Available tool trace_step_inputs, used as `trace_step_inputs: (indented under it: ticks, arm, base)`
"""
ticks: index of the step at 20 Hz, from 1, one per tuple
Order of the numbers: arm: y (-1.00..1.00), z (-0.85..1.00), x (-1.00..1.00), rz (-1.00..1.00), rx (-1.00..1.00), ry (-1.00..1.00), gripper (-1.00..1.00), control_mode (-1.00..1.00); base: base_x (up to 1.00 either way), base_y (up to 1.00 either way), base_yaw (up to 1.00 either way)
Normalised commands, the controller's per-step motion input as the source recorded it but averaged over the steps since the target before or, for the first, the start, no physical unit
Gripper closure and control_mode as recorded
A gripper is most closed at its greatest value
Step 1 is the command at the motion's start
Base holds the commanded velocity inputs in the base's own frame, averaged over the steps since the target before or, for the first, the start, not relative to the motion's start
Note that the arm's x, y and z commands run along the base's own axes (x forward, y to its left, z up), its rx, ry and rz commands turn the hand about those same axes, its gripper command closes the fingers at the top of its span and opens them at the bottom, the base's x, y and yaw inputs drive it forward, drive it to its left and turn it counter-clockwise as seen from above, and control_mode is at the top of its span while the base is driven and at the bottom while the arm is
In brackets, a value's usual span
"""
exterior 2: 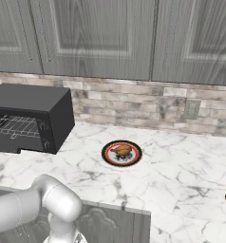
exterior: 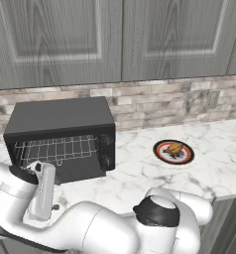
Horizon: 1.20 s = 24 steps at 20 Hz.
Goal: Open the toaster oven door. Place the bread on the top rack in the toaster oven and place the chicken drumstick on the bottom rack.
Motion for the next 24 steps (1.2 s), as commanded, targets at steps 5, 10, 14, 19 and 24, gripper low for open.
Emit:
trace_step_inputs:
  ticks: [5,10,14,19,24]
  arm:
    - [0.37,-0.76,-0.61,0.0,0.0,0.35,-1.0,-1.0]
    - [0.17,-0.61,-0.23,0.0,0.0,0.57,-1.0,-1.0]
    - [0.03,-0.01,-0.04,0.0,0.13,0.49,-1.0,-1.0]
    - [0.03,0.46,0.02,-0.04,0.01,0.19,-1.0,-1.0]
    - [0.0,0.54,0.14,-0.13,-0.07,-0.03,-1.0,-1.0]
  base:
    - [0.0,0.0,0.0]
    - [0.0,0.0,0.0]
    - [0.0,0.0,0.0]
    - [0.0,0.0,0.0]
    - [0.0,0.0,0.0]
